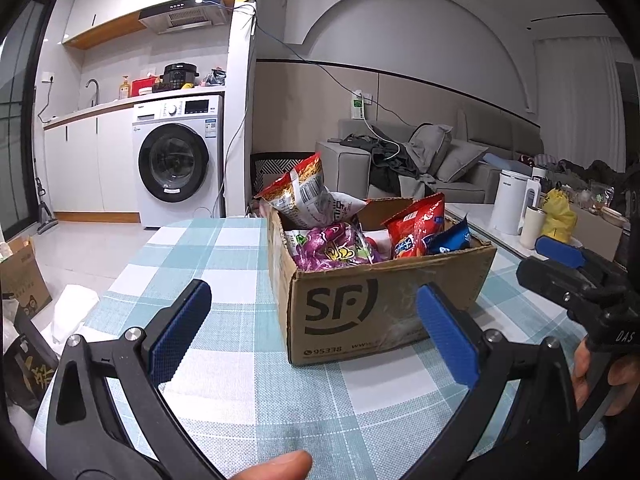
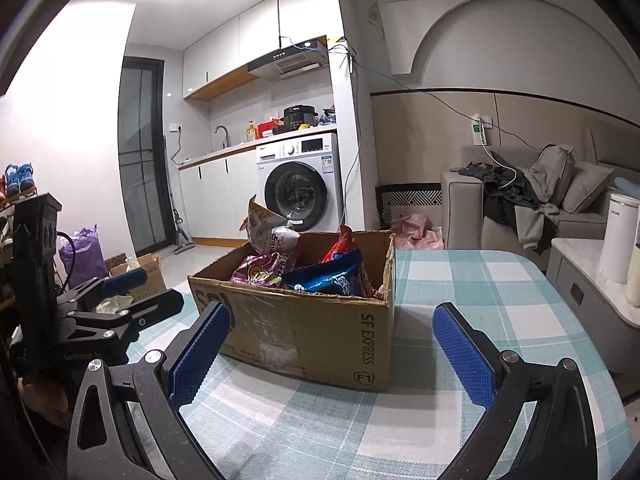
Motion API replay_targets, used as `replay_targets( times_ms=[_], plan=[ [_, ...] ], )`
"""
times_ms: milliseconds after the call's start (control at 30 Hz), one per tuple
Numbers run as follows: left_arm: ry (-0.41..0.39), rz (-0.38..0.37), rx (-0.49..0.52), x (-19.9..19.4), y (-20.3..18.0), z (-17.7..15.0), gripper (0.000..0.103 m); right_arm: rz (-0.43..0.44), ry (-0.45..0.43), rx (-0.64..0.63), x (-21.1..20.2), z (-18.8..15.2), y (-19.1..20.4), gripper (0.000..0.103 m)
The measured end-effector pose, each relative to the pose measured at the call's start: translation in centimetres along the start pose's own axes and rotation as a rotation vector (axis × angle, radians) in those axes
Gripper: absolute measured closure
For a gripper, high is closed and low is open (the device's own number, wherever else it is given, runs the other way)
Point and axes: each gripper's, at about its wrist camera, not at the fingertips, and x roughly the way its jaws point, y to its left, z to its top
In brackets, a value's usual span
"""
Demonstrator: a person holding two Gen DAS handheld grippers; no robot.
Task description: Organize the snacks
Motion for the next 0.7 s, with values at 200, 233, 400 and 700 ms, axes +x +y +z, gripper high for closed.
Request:
replay_targets(
  times_ms=[200,233,400,700],
  plan=[
    [0.001,-0.004,0.002,-0.04,0.00,-0.15,0.001,-0.003,0.001,-0.012,-0.10,-0.08,0.12,0.000],
    [0.001,-0.003,0.003,-0.09,-0.03,-0.14,0.001,-0.003,0.004,-0.014,-0.07,-0.11,0.17,0.000],
    [-0.001,-0.006,0.005,-0.13,-0.05,-0.22,0.001,-0.003,-0.003,-0.011,-0.01,-0.16,0.08,0.000],
    [0.000,-0.007,0.004,-0.14,-0.04,-0.32,0.001,-0.003,-0.005,-0.013,-0.10,-0.18,0.05,0.000]
  ],
)
